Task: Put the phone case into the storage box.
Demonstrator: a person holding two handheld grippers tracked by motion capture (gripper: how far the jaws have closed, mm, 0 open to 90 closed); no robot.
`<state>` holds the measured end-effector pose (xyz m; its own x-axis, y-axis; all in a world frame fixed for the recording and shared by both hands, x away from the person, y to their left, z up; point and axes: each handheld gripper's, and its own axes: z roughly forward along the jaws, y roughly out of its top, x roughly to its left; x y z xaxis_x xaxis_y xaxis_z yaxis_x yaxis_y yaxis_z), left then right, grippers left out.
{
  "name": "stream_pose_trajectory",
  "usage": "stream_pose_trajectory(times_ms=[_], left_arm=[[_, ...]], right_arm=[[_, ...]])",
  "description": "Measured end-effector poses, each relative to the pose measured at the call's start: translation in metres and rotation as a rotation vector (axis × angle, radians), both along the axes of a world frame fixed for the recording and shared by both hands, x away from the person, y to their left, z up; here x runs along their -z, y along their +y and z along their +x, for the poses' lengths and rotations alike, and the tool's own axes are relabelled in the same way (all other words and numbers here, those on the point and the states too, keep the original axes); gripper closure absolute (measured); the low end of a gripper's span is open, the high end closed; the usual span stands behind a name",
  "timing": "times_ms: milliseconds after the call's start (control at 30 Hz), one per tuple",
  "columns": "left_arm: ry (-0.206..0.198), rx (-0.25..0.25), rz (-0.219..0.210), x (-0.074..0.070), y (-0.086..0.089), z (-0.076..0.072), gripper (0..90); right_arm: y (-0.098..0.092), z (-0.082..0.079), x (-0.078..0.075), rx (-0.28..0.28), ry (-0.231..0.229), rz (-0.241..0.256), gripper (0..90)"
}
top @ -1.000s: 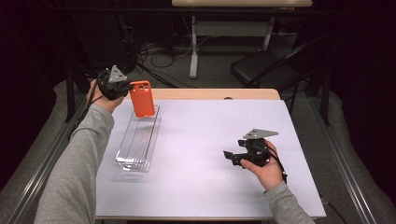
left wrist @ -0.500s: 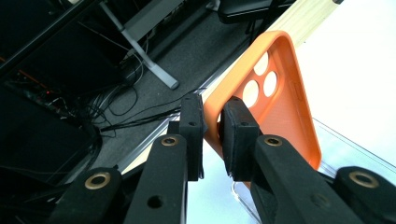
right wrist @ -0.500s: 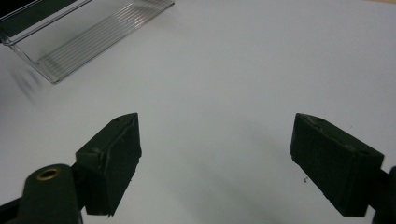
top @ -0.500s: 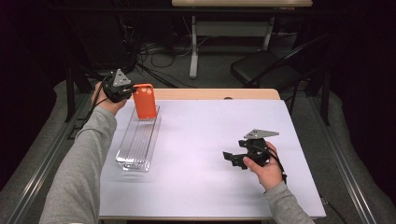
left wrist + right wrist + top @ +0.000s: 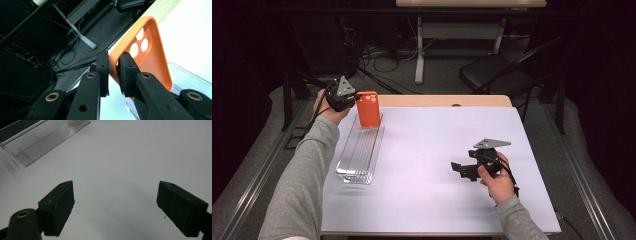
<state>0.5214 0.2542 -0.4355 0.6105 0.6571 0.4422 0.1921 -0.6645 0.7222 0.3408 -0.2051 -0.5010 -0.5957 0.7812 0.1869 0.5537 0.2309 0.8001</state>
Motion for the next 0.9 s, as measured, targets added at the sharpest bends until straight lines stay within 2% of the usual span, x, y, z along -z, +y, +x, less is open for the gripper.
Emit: stream_pose_trajectory(times_ms=[167, 467, 900], left_arm=[[-0.008, 0.004, 0.006, 0.002, -0.001, 0.001, 79.9], [-0.021, 0.002, 0.003, 0.016, 0.003, 0.001, 79.9], [-0.050, 0.004, -0.001, 0.020, 0.004, 0.000, 79.9]], right_arm=[[0.000, 0.000, 0.000, -0.001, -0.002, 0.001, 14.1], [0.001, 0.000, 0.001, -0.003, 0.003, -0.006, 13.9], [0.002, 0.000, 0.002, -0.002, 0.008, -0.013, 9.6]])
